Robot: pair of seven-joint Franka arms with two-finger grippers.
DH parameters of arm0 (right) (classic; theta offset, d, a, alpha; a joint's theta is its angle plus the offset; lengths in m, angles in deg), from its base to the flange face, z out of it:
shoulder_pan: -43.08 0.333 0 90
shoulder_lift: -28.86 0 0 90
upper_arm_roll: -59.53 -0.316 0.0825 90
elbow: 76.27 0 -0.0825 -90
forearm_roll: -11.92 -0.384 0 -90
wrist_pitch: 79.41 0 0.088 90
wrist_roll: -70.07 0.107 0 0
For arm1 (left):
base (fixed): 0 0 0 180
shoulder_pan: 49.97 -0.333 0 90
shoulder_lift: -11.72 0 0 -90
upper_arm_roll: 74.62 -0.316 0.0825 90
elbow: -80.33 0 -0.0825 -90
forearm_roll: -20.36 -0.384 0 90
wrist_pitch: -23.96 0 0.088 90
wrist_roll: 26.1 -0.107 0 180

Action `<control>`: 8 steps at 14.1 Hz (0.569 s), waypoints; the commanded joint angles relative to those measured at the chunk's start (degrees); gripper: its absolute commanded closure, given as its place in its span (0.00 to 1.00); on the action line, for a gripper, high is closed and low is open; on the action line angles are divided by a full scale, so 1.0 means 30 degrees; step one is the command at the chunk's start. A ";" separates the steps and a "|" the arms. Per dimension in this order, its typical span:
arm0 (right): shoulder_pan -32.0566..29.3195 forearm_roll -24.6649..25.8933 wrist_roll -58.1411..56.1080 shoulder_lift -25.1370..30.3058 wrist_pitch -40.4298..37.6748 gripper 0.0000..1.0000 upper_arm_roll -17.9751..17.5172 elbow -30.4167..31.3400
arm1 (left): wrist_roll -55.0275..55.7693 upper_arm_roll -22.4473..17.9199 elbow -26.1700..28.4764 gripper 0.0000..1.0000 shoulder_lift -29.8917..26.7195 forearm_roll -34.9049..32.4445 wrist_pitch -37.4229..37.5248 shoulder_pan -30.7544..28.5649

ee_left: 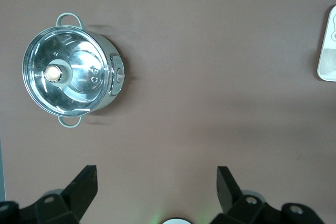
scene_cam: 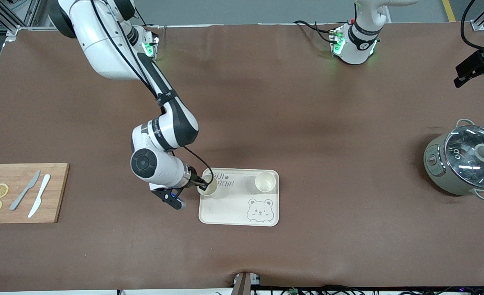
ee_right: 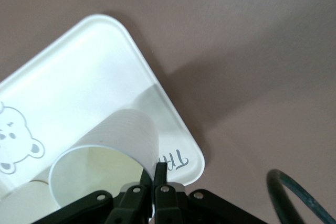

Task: Place white IKEA cup upright on tray with both arms
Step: 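Lower the cup onto the tray beside the first cup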

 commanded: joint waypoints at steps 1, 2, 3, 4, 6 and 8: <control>0.0407 -0.0365 0.0369 -0.0158 0.0296 1.00 0.0223 0.0323 | -0.0182 -0.0153 0.0299 0.00 -0.0364 -0.0147 0.0033 0.0210; 0.0553 -0.0365 0.0398 -0.0188 0.0383 1.00 0.0223 0.0323 | -0.0211 -0.0153 0.0241 0.00 -0.0335 -0.0118 0.0033 0.0152; 0.0583 -0.0365 0.0398 -0.0218 0.0384 0.99 0.0194 0.0323 | -0.0211 -0.0182 0.0269 0.00 -0.0335 0.0085 -0.0025 0.0151; 0.0613 -0.0365 0.0398 -0.0276 0.0355 0.76 0.0223 0.0352 | -0.0211 -0.0212 0.0211 0.00 -0.0364 0.0348 -0.0026 0.0122; 0.0700 -0.0044 0.0369 -0.0335 0.0267 0.00 0.0252 0.0498 | -0.0211 -0.0212 0.0240 0.00 -0.0335 0.0380 -0.0026 0.0092; 0.0701 -0.0043 0.0311 -0.0247 0.0063 0.00 0.0282 0.0528 | -0.0211 -0.0183 0.0211 0.00 -0.0335 0.0380 -0.0113 0.0122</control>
